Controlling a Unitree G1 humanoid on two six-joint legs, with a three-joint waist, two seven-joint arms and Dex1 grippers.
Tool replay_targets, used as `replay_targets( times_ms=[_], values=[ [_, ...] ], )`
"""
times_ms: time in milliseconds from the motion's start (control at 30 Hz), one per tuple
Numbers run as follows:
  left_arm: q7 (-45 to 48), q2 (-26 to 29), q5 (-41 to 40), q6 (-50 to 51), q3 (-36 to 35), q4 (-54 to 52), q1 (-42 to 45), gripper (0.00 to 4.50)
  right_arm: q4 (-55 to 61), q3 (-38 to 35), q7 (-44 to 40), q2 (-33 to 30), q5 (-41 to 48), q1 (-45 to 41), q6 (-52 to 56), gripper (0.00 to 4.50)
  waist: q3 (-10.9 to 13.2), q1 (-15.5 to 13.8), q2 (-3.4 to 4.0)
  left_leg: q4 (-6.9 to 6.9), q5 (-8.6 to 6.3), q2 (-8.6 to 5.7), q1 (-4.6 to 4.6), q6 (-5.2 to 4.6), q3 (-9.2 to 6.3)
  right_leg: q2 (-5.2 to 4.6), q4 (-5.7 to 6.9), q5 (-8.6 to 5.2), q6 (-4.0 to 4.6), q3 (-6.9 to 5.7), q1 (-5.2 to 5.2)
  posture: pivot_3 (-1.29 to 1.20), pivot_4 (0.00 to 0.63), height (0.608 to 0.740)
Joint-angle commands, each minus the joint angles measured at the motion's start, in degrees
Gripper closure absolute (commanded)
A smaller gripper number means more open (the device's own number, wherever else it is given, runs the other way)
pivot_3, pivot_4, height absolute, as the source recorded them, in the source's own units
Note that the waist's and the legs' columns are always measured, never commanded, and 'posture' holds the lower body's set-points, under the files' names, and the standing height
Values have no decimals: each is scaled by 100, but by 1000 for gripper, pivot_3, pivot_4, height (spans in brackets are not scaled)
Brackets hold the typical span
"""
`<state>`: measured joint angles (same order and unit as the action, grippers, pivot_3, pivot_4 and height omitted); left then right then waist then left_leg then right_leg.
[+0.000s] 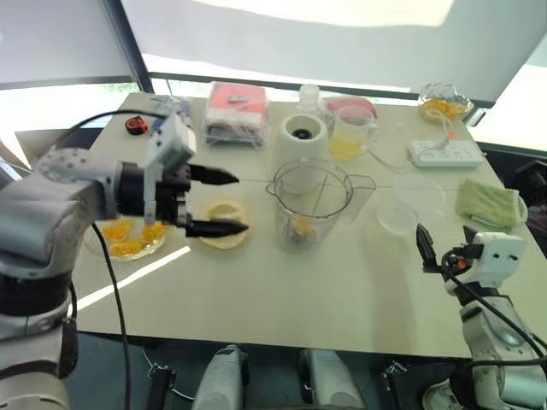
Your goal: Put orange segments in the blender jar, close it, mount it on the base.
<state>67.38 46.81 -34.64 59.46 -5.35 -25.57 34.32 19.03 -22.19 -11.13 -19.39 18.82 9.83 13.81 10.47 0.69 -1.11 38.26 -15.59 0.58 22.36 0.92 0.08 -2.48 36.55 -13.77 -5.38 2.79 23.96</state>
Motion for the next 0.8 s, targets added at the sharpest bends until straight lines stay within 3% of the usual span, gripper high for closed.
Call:
replay_targets(
  times_ms=[33, 500, 800],
  values=[
    [-492, 46, -263, 155, -191, -555, -251, 32, -509, -126, 193, -165, -223, -422, 31, 0, 0, 28, -1, 0, 0, 0, -2, 0, 1, 0, -1, 0, 0, 1, -2, 0, 150, 740],
    [-1501, 65, -928, 212, -243, -913, -523, 32, -2931, -55, 333, -591, -893, -1720, -656, 0, 0, 54, 1, -4, 1, -9, -2, 0, 11, 7, -1, 2, -3, 7, 3, 0, 150, 740],
    [-1737, 167, -1118, 189, -121, -910, -431, 32, -3554, 197, 665, -487, -1278, -2185, -1020, 0, 0, 59, 1, -4, 1, -10, -2, 0, 14, 7, 0, 3, -4, 11, 4, 0, 150, 740]
  ],
)
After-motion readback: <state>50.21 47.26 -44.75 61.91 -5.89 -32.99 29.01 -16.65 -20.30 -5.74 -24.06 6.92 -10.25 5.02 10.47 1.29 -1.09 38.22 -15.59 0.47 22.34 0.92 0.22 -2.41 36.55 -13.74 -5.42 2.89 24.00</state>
